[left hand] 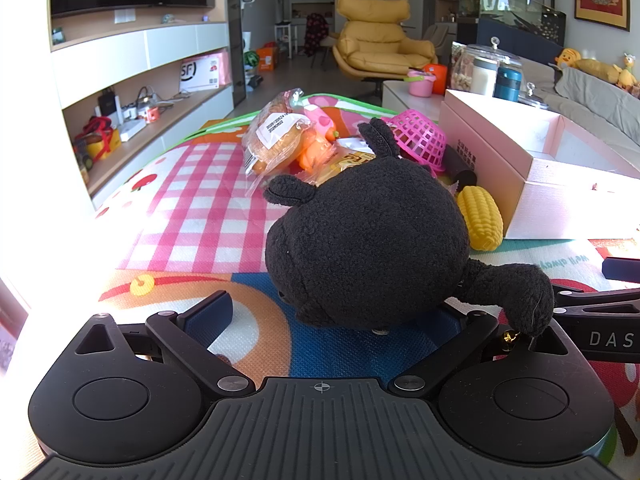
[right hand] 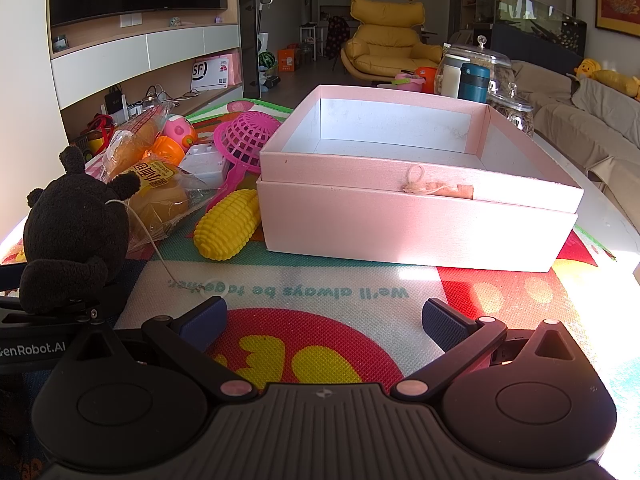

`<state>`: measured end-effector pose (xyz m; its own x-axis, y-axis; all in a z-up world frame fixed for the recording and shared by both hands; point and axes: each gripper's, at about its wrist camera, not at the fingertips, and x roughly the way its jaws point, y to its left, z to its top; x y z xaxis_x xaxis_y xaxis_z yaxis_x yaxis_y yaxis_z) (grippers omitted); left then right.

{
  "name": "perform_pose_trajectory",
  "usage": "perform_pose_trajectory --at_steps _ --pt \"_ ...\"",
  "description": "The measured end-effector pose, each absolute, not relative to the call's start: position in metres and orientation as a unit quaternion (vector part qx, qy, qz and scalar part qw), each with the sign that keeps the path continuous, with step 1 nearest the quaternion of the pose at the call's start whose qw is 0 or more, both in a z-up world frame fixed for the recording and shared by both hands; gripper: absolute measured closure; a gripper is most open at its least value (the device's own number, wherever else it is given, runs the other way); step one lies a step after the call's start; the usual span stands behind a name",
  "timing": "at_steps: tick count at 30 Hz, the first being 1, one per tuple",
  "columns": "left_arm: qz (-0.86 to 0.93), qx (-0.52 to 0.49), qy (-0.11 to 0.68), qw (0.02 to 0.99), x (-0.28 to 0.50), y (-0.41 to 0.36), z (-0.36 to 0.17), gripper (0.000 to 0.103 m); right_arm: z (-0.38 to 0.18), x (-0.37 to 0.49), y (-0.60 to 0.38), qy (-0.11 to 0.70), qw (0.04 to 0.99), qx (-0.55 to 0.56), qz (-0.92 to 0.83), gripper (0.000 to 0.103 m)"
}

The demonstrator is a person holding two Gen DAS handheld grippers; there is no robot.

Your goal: Organize objects

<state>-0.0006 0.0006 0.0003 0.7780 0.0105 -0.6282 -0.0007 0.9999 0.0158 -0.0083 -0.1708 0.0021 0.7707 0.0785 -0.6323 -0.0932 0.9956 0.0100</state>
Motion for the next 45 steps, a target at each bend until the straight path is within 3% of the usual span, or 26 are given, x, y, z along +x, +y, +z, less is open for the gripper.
perform_pose_trajectory --at_steps 39,45 --pt "0.000 0.004 0.333 0.943 -0.002 0.002 0.001 0.003 0.003 -0.008 -0.172 0.336 0.941 -0.009 0.047 0.000" --pt "-0.042 0.009 0.324 0.945 -0.022 0.003 0.017 0.003 0.009 0.004 -0.177 0.369 0.926 -0.025 0.079 0.000"
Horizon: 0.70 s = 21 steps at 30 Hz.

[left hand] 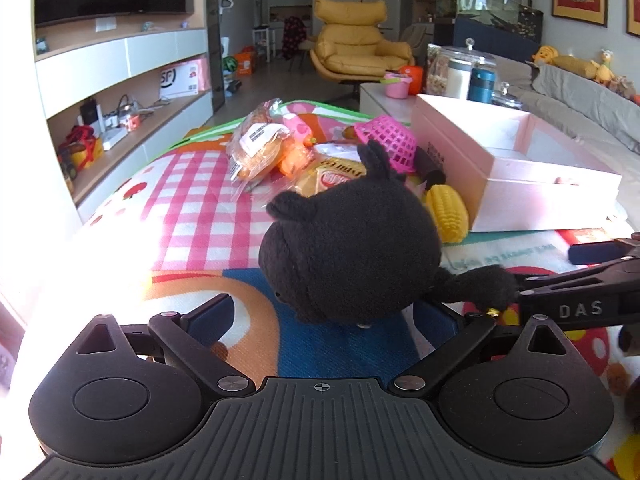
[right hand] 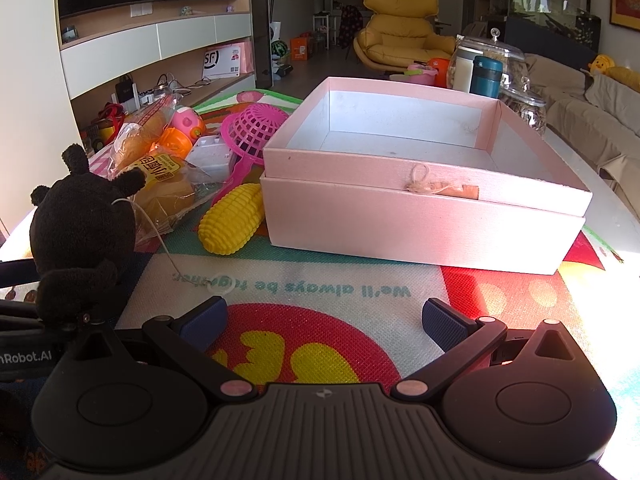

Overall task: Organize objects
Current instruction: 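Close the left gripper on the black plush toy, then carry the plush into the pink box with the left gripper while the right gripper places the wrapped bun there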

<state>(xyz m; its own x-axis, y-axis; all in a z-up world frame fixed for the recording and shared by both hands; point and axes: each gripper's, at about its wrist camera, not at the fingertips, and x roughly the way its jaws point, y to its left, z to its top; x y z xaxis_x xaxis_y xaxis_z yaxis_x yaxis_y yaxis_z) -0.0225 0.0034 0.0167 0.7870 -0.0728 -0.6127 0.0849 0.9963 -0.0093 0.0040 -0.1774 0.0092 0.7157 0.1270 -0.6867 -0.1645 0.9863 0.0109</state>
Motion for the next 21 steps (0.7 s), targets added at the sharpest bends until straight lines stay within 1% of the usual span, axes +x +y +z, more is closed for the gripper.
perform_pose_trajectory --at_steps 3,5,8,15,17,18,21 --pt "-0.069 -0.003 0.302 0.951 -0.032 0.006 0.037 0.003 0.010 0.005 -0.179 0.380 0.920 -0.027 0.087 0.000" --pt "-0.066 0.002 0.293 0.954 -0.023 0.001 0.043 0.003 0.010 0.004 -0.178 0.381 0.920 -0.028 0.087 0.000" --pt "-0.071 0.026 0.300 0.951 -0.009 -0.004 0.040 0.003 0.010 0.004 -0.177 0.382 0.920 -0.026 0.086 0.000" --pt "-0.080 0.010 0.309 0.948 0.009 -0.005 0.030 0.002 0.009 0.002 -0.178 0.378 0.922 -0.025 0.083 0.000" --pt "-0.088 0.007 0.307 0.948 0.010 -0.006 0.028 0.010 0.009 0.002 -0.178 0.377 0.922 -0.024 0.083 0.000" --pt "-0.099 0.000 0.307 0.946 0.010 -0.006 0.028 0.018 0.009 0.001 -0.178 0.377 0.922 -0.024 0.084 0.000" --pt "-0.096 -0.006 0.308 0.946 0.008 -0.006 0.029 0.019 0.009 0.001 -0.179 0.378 0.921 -0.025 0.088 0.000"
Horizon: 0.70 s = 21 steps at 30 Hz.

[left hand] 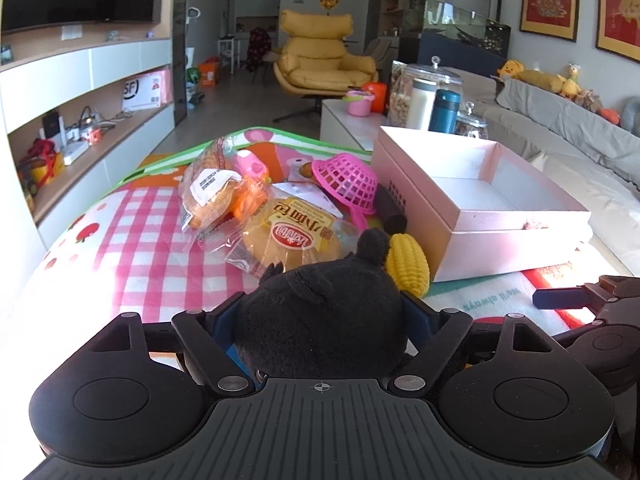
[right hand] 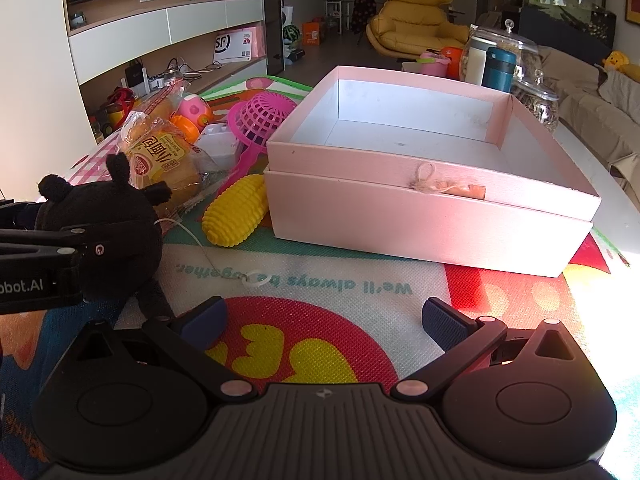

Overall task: Organize objects
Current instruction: 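Carry the plush into the pink box with the left gripper while the right gripper places the wrapped bun there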

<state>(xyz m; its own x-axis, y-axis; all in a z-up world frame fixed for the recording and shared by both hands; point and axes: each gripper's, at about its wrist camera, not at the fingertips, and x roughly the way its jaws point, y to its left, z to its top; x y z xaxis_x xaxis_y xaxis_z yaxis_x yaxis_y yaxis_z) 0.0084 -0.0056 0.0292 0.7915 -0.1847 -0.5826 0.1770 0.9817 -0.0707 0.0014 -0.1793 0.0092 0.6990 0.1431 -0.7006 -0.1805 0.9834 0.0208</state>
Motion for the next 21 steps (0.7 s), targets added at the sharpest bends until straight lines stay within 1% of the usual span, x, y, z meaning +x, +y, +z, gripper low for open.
perform_pose_trajectory --at_steps 4,9,13,17,21 --pt "-0.103 -0.020 0.311 0.945 -0.001 0.001 0.035 0.023 0.010 0.003 -0.179 0.381 0.919 -0.031 0.093 0.000" --pt "-0.116 0.005 0.303 0.946 -0.036 0.015 0.049 0.023 0.012 0.002 -0.181 0.388 0.915 -0.036 0.109 0.000" --pt "-0.101 -0.005 0.306 0.947 -0.050 0.040 0.057 0.023 0.018 -0.001 -0.162 0.391 0.907 -0.043 0.148 0.000" --pt "-0.098 -0.003 0.303 0.948 -0.060 0.056 0.057 0.023 0.035 -0.005 -0.125 0.344 0.918 -0.075 0.185 0.000" --pt "-0.106 -0.019 0.317 0.942 -0.064 0.068 0.046 0.023 0.057 0.004 -0.092 0.302 0.921 -0.112 0.219 0.000"
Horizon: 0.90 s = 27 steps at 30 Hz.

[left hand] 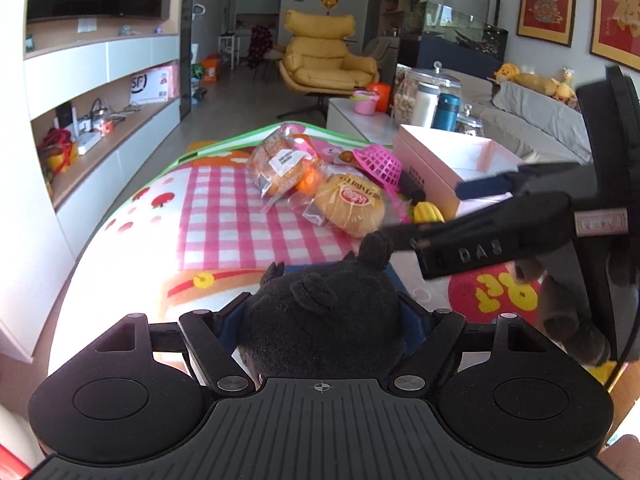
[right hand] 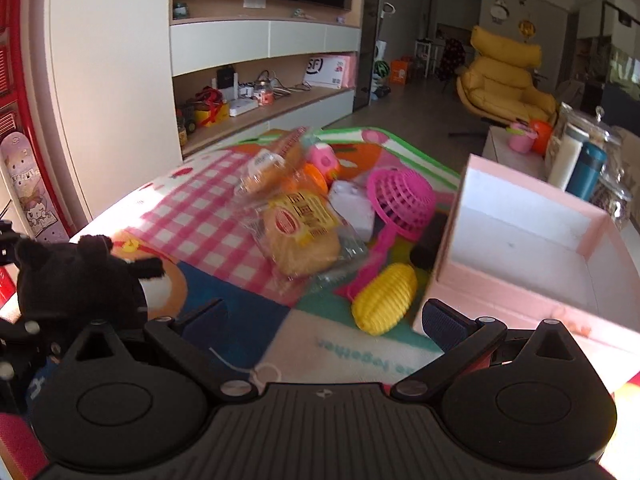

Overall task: Organize objects
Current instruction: 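Carry the plush into the pink box with the left gripper while the right gripper places the wrapped bun there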

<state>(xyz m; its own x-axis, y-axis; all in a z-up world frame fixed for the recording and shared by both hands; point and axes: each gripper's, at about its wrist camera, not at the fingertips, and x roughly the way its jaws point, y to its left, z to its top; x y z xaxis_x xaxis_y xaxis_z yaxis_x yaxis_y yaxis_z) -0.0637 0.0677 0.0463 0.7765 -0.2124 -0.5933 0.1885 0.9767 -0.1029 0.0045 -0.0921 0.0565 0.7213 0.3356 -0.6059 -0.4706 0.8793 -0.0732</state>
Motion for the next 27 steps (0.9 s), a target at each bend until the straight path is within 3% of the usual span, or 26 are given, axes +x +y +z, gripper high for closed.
perform_pose_trajectory --at_steps 9,15,20,22,27 --pt "-0.121 -0.058 0.314 0.940 -0.069 0.082 0.033 0.023 0.047 0.071 -0.023 0.323 0.902 -0.178 0.226 0.001" --pt "-0.127 -0.054 0.308 0.941 -0.074 0.085 0.031 0.023 0.032 0.094 -0.009 0.380 0.880 -0.175 0.223 0.021" --pt "-0.128 -0.054 0.304 0.942 -0.075 0.084 0.030 0.023 0.036 0.076 -0.012 0.411 0.866 -0.161 0.235 0.024" --pt "-0.131 -0.055 0.305 0.942 -0.075 0.083 0.030 0.023 0.037 0.067 -0.013 0.415 0.864 -0.165 0.234 0.031" --pt "-0.131 -0.047 0.309 0.941 -0.079 0.079 0.031 0.023 0.045 0.051 -0.027 0.423 0.864 -0.141 0.233 0.036"
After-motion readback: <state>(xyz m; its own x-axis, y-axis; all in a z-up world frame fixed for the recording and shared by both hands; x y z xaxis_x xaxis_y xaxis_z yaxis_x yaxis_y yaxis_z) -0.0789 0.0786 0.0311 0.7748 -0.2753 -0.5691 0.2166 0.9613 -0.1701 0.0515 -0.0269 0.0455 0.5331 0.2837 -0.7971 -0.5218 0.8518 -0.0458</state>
